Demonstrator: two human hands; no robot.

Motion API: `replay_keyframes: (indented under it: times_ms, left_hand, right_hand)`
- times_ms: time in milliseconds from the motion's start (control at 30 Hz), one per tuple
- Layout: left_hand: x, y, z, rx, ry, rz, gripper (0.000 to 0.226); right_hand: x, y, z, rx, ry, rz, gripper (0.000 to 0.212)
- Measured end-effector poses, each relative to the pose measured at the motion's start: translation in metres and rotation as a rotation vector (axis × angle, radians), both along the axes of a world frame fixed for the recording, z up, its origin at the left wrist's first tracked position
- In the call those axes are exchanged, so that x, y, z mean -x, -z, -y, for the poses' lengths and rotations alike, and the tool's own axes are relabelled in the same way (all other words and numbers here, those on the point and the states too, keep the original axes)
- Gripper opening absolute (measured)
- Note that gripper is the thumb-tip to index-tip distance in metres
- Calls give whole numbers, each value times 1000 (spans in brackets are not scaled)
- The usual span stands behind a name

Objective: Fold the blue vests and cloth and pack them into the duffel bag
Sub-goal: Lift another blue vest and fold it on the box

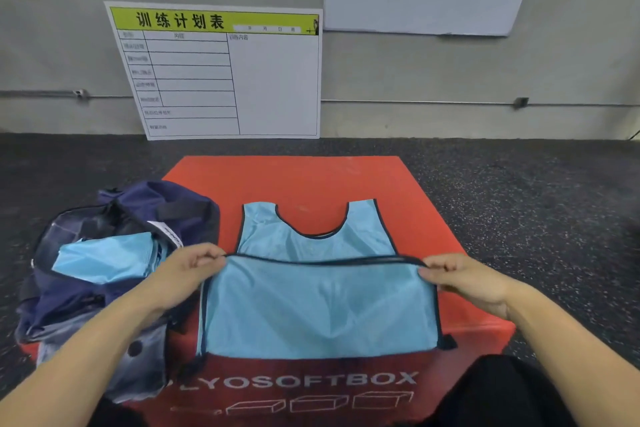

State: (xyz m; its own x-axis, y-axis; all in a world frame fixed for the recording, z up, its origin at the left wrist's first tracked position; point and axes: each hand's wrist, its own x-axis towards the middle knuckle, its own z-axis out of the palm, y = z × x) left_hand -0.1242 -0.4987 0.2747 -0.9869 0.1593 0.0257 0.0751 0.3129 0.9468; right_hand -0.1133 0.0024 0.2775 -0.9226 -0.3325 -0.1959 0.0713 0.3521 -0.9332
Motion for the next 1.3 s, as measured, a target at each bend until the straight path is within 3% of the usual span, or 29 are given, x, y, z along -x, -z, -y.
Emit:
replay_keyframes:
  times_ms: [67,167,300,433,567,600,767,1000,1100,1200,1300]
  left_hand:
    - [20,-5,-3,-2,-108,-57,10]
    - [49,-12,-12,48,-240,-104,10]
    - [92,4,-17,176,-300,-93,14]
    - [129,41,-16,370,-317,-85,21]
    - [132,81,-24,630,-330,-91,20]
    - [134,85,-27,647,-345,-110,20]
    - [178,67,-33,629,-424,-273,7]
    - [226,74,-38,794,-397,-181,14]
    - [238,78,-34,814,-404,-207,11]
    - [238,80,-36,924,-414,-288,5]
    - [219,87,-79,1092,-319,-518,19]
  right_hand:
    - [17,-5,6,65,105,-69,39]
    - [45,-10,17,109,205,-114,21]
    - [90,10,27,98,348,-135,14]
    - [130,53,25,-65,409,-154,10]
    - [147,90,27,-538,395,-275,24]
    - [150,88,29,-576,388,-314,26]
    - [196,61,28,-575,413,-428,19]
    - [241,71,38,-745,420,-368,28]
    - [253,71,46,-774,505,-390,25]
    - [251,72,58,-929,507,-378,23]
    - [241,77,94,-1036,506,-720,23]
